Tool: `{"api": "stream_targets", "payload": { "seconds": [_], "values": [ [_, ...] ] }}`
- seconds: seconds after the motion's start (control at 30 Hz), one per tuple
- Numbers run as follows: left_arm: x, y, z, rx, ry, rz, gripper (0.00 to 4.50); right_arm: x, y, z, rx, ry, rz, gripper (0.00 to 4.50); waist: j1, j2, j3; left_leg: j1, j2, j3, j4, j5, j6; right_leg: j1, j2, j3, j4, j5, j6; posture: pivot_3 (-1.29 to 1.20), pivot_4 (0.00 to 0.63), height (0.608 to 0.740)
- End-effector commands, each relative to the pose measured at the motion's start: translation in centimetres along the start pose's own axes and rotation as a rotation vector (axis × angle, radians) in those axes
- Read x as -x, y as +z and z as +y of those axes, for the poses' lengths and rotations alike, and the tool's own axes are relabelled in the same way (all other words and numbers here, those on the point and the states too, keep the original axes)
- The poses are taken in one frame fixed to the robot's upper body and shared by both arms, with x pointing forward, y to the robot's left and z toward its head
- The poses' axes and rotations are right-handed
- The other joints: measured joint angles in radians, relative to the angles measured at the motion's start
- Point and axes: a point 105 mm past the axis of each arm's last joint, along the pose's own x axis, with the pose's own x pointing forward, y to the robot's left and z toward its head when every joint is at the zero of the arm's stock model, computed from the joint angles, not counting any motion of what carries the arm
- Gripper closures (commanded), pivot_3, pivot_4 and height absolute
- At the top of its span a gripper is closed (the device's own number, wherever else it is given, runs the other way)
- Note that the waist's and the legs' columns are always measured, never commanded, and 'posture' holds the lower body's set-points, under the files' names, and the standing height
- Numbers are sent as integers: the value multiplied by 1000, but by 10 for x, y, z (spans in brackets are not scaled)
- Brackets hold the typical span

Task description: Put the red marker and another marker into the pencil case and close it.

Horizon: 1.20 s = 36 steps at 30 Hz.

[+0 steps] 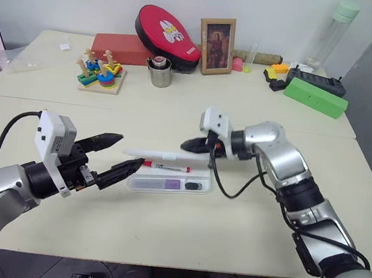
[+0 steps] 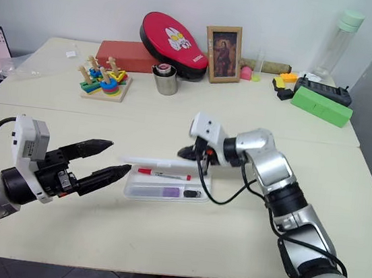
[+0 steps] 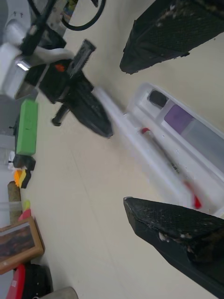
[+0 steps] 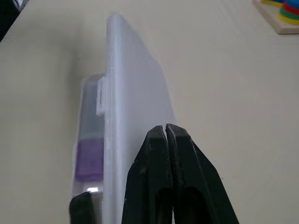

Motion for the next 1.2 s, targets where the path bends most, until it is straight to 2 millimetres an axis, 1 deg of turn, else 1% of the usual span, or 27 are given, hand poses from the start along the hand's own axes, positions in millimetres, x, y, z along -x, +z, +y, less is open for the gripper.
{"api": "stream_targets", "payload": {
  "seconds": [0.03,0.2,0.33,0.47,0.63,0.67,0.7,0.73,0.77,0.83,0.93,0.97,1.13,1.2],
  "values": [
    [-3,7,-9,-27,-60,1,0,-12,-15,16,59,13,86,4441,1,0,0,0,0,0,0,0,0,0,0,0,0,0,0,0,150,740],
    [-4,5,-10,-22,-76,20,0,-20,-39,27,48,11,164,4441,0,-1,-1,1,0,1,0,0,0,0,0,1,0,0,0,0,150,740],
    [-6,4,-10,-24,-85,30,0,-19,-52,26,35,-4,205,4441,1,-1,-1,2,0,1,0,0,0,2,0,1,0,-2,3,0,150,740],
    [-8,3,-9,-28,-87,33,0,-15,-71,24,105,-21,315,4441,1,-1,-1,5,0,1,0,0,0,4,0,2,0,-2,4,0,150,740],
    [-9,0,-8,-29,-83,42,0,-15,-81,30,143,10,358,4441,1,-3,-2,14,0,4,0,0,0,11,0,4,-1,-3,3,0,150,740],
    [-9,0,-7,-30,-80,44,0,-16,-83,31,147,15,360,4441,2,-3,-3,15,0,4,0,0,0,10,0,5,-1,-4,1,0,150,740],
    [-8,-1,-7,-30,-78,45,0,-14,-89,30,179,9,400,4441,2,-4,-3,16,0,5,0,0,0,10,0,6,-1,-6,-1,0,150,740],
    [-8,-1,-6,-29,-78,45,0,-13,-93,29,204,5,429,4441,2,-4,-4,16,0,6,0,0,0,10,0,6,-1,-6,-1,0,150,740],
    [-8,-1,-6,-28,-78,45,0,-13,-94,29,192,2,426,4441,3,-5,-6,17,0,7,0,0,0,9,-1,7,-1,-6,-1,0,150,740],
    [-7,-1,-6,-26,-76,45,0,-17,-86,33,127,18,355,4441,3,-7,-9,17,0,7,0,0,0,9,-1,7,-1,-6,-1,0,150,740],
    [-6,-3,-3,-24,-64,48,0,-16,-83,32,101,15,329,4441,3,-9,-11,18,0,8,0,0,0,9,-1,8,-1,-6,-1,0,150,740],
    [-6,-4,-2,-23,-60,48,0,-16,-79,33,74,19,299,4441,3,-9,-11,18,-1,8,0,0,0,9,-1,8,-1,-6,-1,0,150,740],
    [-3,-5,4,-24,-30,48,0,-15,-47,30,-16,21,121,4441,5,-8,-10,15,-1,8,0,0,0,10,-1,9,-2,-6,-1,0,150,740],
    [-2,-5,7,-27,-21,47,0,-13,-37,28,-32,18,76,4441,5,-8,-10,14,0,9,-1,0,0,9,-1,9,-2,-5,-1,0,150,740]
  ]
}}
